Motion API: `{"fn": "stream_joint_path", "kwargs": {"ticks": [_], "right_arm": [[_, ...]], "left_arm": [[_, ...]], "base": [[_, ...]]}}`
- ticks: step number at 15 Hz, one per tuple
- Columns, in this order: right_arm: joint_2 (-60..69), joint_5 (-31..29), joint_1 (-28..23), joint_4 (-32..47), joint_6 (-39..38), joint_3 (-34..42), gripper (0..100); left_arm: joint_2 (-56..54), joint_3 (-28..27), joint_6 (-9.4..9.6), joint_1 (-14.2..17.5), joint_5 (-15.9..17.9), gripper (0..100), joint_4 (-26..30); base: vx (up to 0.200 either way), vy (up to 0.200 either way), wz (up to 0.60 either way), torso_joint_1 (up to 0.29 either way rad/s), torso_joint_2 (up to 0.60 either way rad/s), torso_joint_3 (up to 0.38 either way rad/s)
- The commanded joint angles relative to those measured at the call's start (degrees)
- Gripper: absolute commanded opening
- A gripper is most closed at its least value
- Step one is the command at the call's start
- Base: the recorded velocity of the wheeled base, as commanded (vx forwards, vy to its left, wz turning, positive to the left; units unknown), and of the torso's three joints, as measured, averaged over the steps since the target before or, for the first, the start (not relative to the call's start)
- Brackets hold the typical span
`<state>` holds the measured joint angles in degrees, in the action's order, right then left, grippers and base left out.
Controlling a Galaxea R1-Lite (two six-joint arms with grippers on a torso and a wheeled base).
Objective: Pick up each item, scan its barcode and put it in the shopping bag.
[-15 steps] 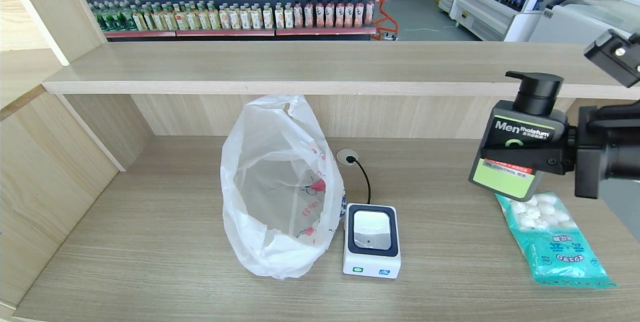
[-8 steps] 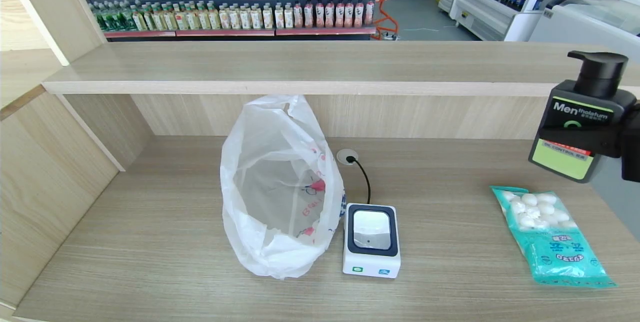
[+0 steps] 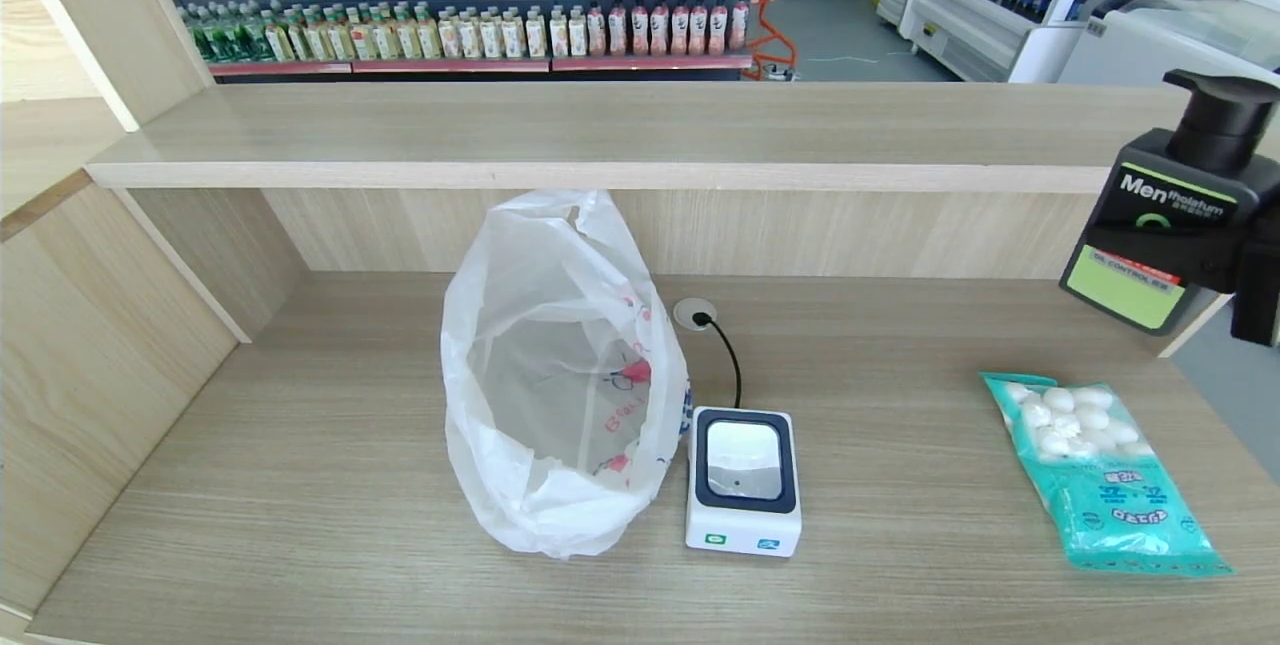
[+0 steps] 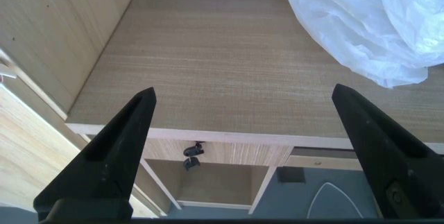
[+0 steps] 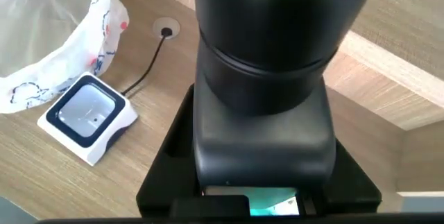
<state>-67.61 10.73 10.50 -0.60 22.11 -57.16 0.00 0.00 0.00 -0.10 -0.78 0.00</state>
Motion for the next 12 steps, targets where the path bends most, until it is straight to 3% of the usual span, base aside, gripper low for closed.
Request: {"fn": "stream_joint_path", "kwargs": {"ticks": [1,3,6,7,10,12], "right_arm": [[-0.4,0.0,4.3,-9.1,-0.7,4.9,0],[-1.3,0.0,8.6,-14.9,-0.8,7.2,0],[-1.5,0.5,14.6,-15.7,-2.4,7.7,0],[-1.7,2.4,17.0,-15.8,-5.6,8.8,0],[-8.9,2.6,16.0,-22.0,-7.3,11.6,0],[-14.5,2.7,13.9,-31.9,-15.0,14.8,0]], "left_arm": [[0.1,0.0,0.0,0.0,0.0,100,0.0],[0.1,0.0,0.0,0.0,0.0,100,0.0],[0.1,0.0,0.0,0.0,0.0,100,-0.1],[0.1,0.0,0.0,0.0,0.0,100,0.0],[0.1,0.0,0.0,0.0,0.0,100,0.0],[0.1,0.0,0.0,0.0,0.0,100,-0.1]], "base": [[0.0,0.0,0.6,0.002,0.0,0.007],[0.0,0.0,0.6,0.002,0.0,0.002],[0.0,0.0,0.6,0.009,0.01,0.004],[0.0,0.0,0.0,0.0,0.0,0.0],[0.0,0.0,0.0,0.0,0.0,0.0],[0.0,0.0,0.0,0.0,0.0,0.0]]}}
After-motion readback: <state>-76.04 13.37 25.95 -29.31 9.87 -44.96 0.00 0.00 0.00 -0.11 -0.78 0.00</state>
